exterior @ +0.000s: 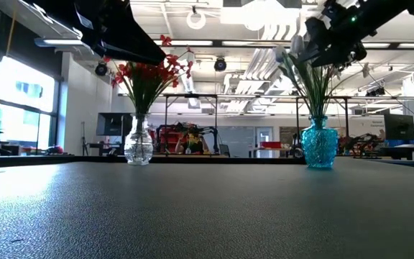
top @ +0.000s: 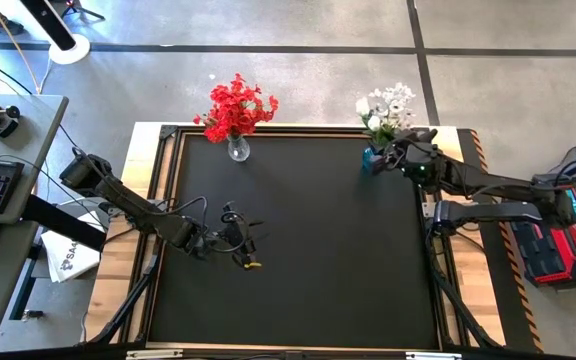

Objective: Sort flowers into vase by color
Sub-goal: Put the white flower into the blue vase, then return to Home Position

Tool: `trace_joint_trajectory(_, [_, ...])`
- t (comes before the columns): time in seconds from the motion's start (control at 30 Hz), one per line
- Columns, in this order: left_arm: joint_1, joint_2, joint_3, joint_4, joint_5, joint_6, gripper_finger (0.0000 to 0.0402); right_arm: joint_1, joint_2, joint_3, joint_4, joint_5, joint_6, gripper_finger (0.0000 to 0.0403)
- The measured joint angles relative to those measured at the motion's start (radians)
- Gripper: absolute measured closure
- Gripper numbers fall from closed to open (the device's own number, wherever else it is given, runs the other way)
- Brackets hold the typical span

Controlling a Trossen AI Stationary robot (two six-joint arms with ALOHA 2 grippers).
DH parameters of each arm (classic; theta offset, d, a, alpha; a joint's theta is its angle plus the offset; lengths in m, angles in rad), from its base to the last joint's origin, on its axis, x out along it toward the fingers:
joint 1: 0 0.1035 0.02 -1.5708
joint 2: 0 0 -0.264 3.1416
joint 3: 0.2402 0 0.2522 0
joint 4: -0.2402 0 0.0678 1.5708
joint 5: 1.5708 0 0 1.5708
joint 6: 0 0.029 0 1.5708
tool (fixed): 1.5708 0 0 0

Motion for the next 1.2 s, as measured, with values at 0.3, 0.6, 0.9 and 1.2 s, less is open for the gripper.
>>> trace_joint_trajectory(0.3, [0.000, 0.000, 0.000, 0.014, 0.016, 0.000, 0.0245, 0.000, -0.065, 0.000, 0.002, -0.084, 0.018, 0.0160])
trace_joint_trajectory(0.6, [-0.016, -0.011, 0.000, 0.018, 0.015, 0.000, 0.0245, 0.061, -0.150, 0.000, -0.002, -0.282, 0.028, 0.0160])
trace_joint_trajectory(0.9, [-0.043, -0.061, 0.000, 0.016, -0.022, 0.019, 0.0245, 0.174, -0.276, -0.007, -0.075, -0.788, -0.010, 0.0161])
trace_joint_trajectory(1.2, [-0.042, -0.061, 0.000, 0.015, -0.031, 0.019, 0.0245, 0.379, -0.351, -0.312, 0.387, -0.805, -0.011, 0.0237])
